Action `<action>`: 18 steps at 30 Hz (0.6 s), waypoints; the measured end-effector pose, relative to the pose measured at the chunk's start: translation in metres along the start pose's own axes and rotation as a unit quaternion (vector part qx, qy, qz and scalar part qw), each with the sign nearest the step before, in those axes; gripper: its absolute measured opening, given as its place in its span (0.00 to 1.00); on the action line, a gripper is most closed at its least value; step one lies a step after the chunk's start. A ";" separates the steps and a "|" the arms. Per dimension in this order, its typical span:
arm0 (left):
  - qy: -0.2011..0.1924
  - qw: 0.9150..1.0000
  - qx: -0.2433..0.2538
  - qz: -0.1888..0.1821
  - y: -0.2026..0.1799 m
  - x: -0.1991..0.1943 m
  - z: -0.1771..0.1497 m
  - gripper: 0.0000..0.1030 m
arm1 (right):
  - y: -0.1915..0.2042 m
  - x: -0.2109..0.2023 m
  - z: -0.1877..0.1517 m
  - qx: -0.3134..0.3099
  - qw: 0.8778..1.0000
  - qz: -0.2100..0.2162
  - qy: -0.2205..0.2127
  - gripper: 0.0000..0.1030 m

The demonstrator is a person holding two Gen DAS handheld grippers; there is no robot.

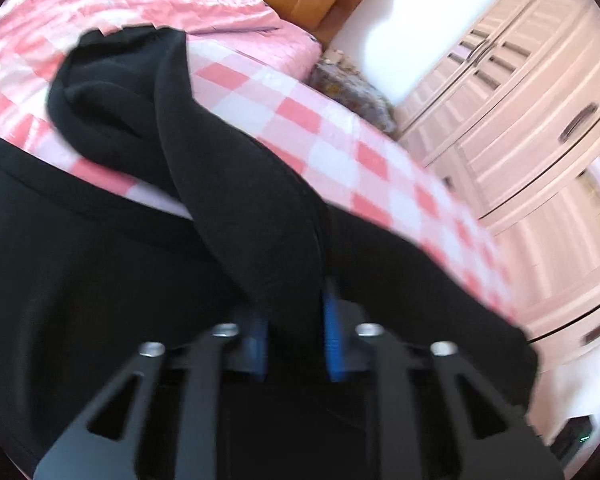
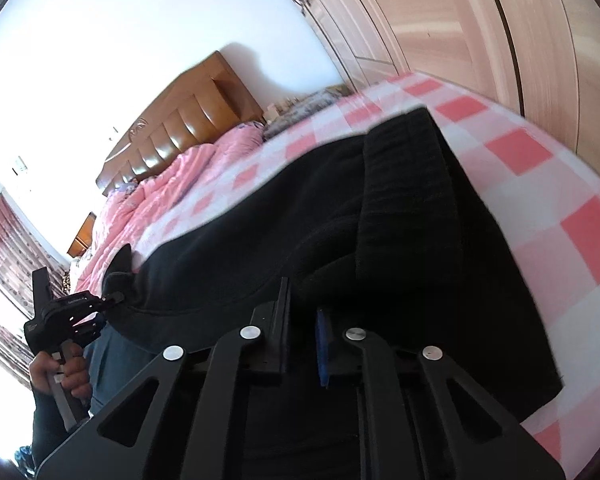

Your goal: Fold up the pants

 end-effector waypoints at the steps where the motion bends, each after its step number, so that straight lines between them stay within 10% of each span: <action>1: -0.029 1.000 0.006 -0.006 -0.004 -0.015 0.001 0.13 | 0.000 -0.004 0.004 0.000 1.000 0.005 -0.004 0.08; 9: -0.105 0.987 0.119 -0.007 -0.034 -0.118 -0.034 0.14 | 0.010 -0.058 0.021 -0.031 0.998 0.034 -0.035 0.07; 18: -0.017 0.983 0.170 0.071 0.019 -0.104 -0.148 0.15 | -0.030 -0.052 -0.045 -0.050 0.997 -0.014 0.060 0.07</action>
Point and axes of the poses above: each gripper's, at about its wrist camera, not at the fingertips, and x roughly the way its jaws point, y to its left, z to its top, the point moved 3 cm from there along x, roughly the way its jaws point, and after that the axes turned 5 degrees about -y, right-handed, at the moved point
